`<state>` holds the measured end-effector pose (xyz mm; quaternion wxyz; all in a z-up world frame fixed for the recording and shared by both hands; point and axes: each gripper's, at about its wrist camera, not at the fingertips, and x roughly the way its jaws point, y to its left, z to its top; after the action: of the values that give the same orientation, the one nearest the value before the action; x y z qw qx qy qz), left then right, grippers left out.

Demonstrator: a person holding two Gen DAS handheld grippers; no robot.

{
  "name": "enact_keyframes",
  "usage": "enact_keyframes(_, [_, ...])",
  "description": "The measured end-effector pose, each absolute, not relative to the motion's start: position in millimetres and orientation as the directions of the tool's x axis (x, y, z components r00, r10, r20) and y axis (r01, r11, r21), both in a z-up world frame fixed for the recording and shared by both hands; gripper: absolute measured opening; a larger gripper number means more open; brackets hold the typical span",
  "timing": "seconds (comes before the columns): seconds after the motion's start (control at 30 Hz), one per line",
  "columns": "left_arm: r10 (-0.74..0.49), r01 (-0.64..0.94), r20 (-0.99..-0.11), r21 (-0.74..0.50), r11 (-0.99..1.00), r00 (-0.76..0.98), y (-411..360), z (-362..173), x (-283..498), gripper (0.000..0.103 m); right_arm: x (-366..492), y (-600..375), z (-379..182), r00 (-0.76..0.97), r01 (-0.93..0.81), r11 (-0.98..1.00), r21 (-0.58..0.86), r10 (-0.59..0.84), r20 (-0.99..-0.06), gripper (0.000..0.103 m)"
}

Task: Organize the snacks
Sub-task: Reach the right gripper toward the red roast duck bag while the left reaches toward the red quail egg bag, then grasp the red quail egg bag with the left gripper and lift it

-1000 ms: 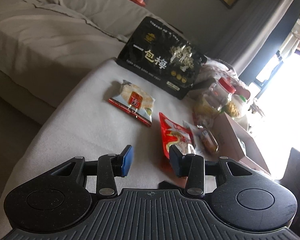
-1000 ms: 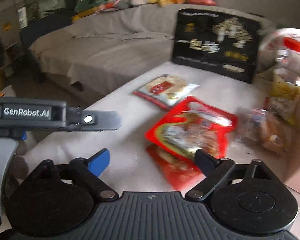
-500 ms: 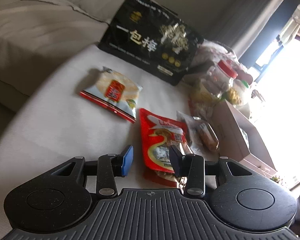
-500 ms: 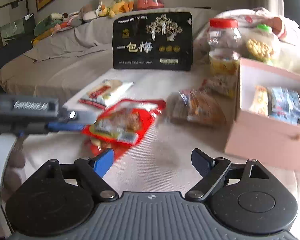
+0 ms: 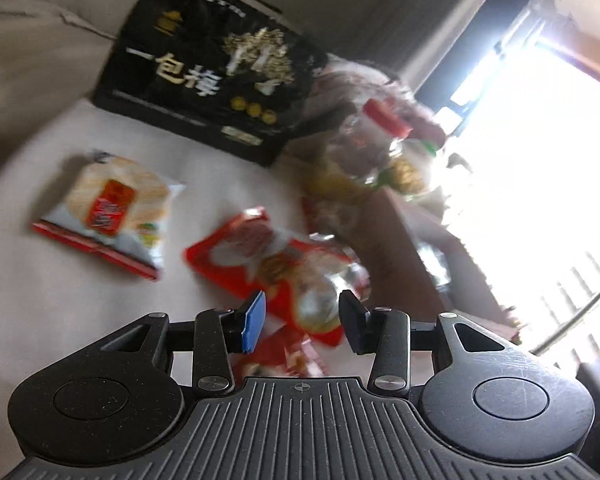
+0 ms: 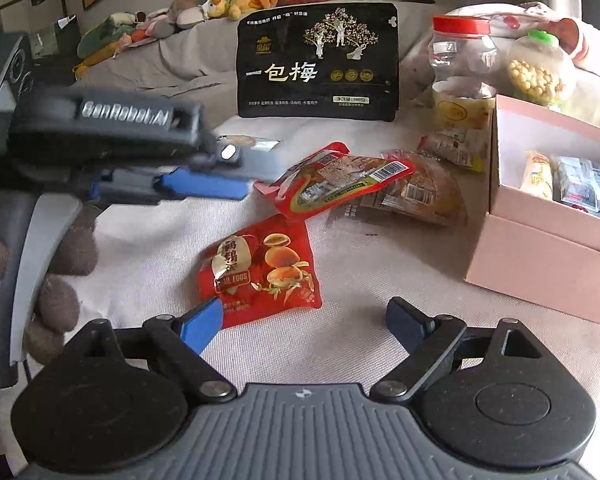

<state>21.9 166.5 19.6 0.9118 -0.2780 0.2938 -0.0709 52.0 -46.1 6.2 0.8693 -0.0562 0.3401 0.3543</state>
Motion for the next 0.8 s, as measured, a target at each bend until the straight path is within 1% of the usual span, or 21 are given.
enact_keyframes(0.2, [-0.241, -0.145, -0.539, -0.576, 0.805, 0.807, 190, 12, -23, 0.046, 53, -30, 10, 0.497, -0.698, 0.706, 0.118, 0.598, -0.629, 0.090])
enact_keyframes(0.27, [-0.210, -0.182, -0.538, -0.585, 0.790, 0.816, 201, 12, -38, 0.046, 52, -18, 12, 0.489, -0.718, 0.687, 0.112, 0.613, -0.620, 0.090])
enact_keyframes(0.33, [-0.164, -0.225, -0.534, -0.587, 0.778, 0.829, 212, 13, -50, 0.045, 50, -7, 13, 0.433, -0.754, 0.641, 0.141, 0.648, -0.627, 0.091])
enact_keyframes(0.43, [-0.111, -0.270, -0.535, -0.582, 0.767, 0.837, 223, 16, -59, 0.046, 40, 2, 18, 0.288, -0.827, 0.517, 0.221, 0.726, -0.624, 0.091])
enact_keyframes(0.47, [-0.105, -0.276, -0.539, -0.577, 0.769, 0.836, 225, 16, -59, 0.045, 35, 1, 20, 0.272, -0.839, 0.495, 0.225, 0.740, -0.616, 0.091])
enact_keyframes(0.53, [-0.105, -0.275, -0.551, -0.562, 0.780, 0.828, 223, 18, -57, 0.046, 27, -4, 25, 0.310, -0.842, 0.508, 0.183, 0.733, -0.606, 0.090])
enact_keyframes(0.57, [-0.104, -0.269, -0.558, -0.544, 0.795, 0.823, 219, 19, -54, 0.046, 25, -10, 27, 0.347, -0.833, 0.531, 0.155, 0.720, -0.601, 0.090])
enact_keyframes(0.63, [-0.087, -0.233, -0.566, -0.468, 0.852, 0.820, 201, 25, -50, 0.046, 25, -25, 27, 0.428, -0.797, 0.594, 0.106, 0.681, -0.594, 0.091])
enact_keyframes(0.8, [-0.055, -0.074, -0.567, -0.202, 0.977, 0.822, 143, 37, -35, 0.046, 39, -71, 20, 0.616, -0.644, 0.765, -0.007, 0.512, -0.598, 0.091])
